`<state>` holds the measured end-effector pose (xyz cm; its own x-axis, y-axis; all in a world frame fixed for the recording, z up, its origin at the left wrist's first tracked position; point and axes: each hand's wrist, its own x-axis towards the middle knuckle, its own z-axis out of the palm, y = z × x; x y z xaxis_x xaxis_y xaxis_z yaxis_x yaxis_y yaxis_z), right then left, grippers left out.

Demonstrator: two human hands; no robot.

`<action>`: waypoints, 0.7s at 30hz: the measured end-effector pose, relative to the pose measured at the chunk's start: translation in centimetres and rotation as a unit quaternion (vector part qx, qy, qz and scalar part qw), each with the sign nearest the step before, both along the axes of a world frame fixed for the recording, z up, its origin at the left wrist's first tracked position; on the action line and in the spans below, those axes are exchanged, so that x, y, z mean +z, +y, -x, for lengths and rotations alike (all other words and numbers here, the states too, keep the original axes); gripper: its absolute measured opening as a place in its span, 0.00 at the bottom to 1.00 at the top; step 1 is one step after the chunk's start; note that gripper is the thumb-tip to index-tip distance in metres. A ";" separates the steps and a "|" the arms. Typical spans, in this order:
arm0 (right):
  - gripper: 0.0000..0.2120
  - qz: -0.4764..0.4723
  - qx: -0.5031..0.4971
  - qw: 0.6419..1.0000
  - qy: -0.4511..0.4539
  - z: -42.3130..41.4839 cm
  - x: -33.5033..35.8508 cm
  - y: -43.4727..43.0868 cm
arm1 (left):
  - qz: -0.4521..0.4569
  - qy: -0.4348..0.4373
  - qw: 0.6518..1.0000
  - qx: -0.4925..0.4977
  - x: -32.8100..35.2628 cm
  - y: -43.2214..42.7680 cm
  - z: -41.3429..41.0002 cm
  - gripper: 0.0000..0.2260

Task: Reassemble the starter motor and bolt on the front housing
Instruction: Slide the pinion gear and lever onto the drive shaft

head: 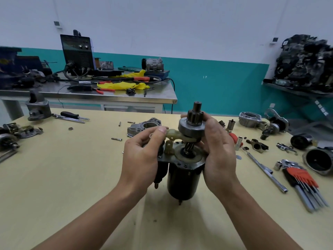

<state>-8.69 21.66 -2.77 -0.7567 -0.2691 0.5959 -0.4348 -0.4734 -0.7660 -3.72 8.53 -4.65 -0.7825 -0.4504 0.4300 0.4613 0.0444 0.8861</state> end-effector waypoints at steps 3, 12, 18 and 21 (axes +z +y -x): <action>0.13 0.014 -0.002 1.000 -0.001 0.0 0.1 -0.1 | -0.013 -0.004 1.000 -0.010 0.0 -0.2 0.0 0.13; 0.10 0.010 -0.001 1.000 0.009 0.1 0.0 0.3 | 0.008 0.002 1.000 -0.025 0.0 0.0 -0.4 0.23; 0.12 0.015 -0.016 0.999 0.033 0.1 0.0 0.0 | 0.019 -0.001 1.000 -0.015 0.3 0.0 -0.6 0.18; 0.16 0.020 -0.063 0.996 0.055 -0.4 0.0 -0.5 | 0.026 -0.001 1.000 -0.014 0.3 0.0 -0.7 0.14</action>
